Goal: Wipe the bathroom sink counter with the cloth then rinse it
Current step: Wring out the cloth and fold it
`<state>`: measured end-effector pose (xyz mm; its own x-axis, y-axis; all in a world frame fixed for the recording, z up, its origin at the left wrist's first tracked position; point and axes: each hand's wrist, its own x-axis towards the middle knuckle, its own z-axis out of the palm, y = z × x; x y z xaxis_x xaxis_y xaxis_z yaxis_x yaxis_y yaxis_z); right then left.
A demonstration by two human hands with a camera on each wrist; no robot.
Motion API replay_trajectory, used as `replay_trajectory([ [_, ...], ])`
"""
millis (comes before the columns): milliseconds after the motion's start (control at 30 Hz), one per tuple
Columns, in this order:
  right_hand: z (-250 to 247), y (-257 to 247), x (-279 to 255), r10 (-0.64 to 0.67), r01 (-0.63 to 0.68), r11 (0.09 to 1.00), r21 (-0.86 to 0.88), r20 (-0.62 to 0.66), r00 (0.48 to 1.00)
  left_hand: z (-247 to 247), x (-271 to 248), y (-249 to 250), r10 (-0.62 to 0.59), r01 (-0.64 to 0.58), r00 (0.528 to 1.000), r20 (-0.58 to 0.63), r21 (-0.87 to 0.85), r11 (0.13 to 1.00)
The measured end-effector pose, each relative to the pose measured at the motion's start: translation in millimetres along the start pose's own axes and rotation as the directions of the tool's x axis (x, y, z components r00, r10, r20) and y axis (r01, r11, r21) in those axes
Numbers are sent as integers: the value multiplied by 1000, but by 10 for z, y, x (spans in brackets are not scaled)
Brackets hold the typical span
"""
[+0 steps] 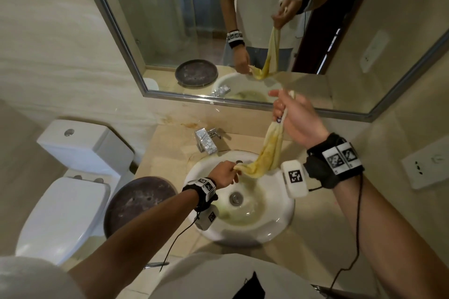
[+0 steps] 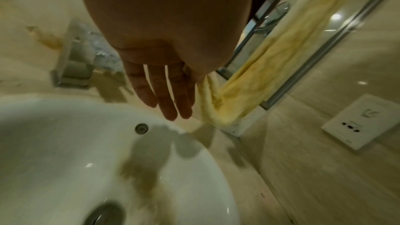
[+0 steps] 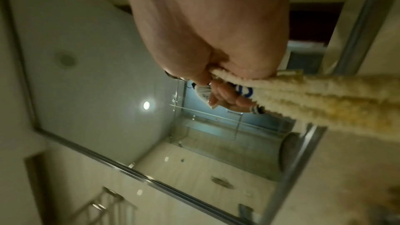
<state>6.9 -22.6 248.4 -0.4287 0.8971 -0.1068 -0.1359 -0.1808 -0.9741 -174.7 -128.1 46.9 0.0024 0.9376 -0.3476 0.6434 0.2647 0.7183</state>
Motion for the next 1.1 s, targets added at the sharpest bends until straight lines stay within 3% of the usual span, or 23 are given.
replay_trajectory([
  [200,-82,876,-71,117,-137,970,-201,-109,987,-280,28,418,150,-134,987,-66,202,970],
  [367,-2,1319,-226,138,-149,945,-290,-56,989,-367,4,778,228,-185,966,-122,293,938],
  [467,118,1452,-320,170,-170,944,-283,-25,985,-368,-50,914,199,-138,964,-176,309,941],
  [600,147,1578,-331,201,-210,941,-266,-62,978,-358,-84,844,66,-15,962,-264,190,982],
  [833,202,1693,-311,162,-178,919,-353,-75,984,-307,-209,774,-25,174,892,-452,291,941],
  [900,162,1649,-329,183,-205,920,-334,-95,978,-290,-195,628,-22,165,907,-420,306,938],
  [1000,135,1575,-333,198,-206,907,-367,-61,978,-239,-179,435,-31,76,984,-175,257,963],
  [1100,124,1545,-276,148,-160,890,-428,-62,987,-79,-69,259,-27,21,999,27,219,975],
])
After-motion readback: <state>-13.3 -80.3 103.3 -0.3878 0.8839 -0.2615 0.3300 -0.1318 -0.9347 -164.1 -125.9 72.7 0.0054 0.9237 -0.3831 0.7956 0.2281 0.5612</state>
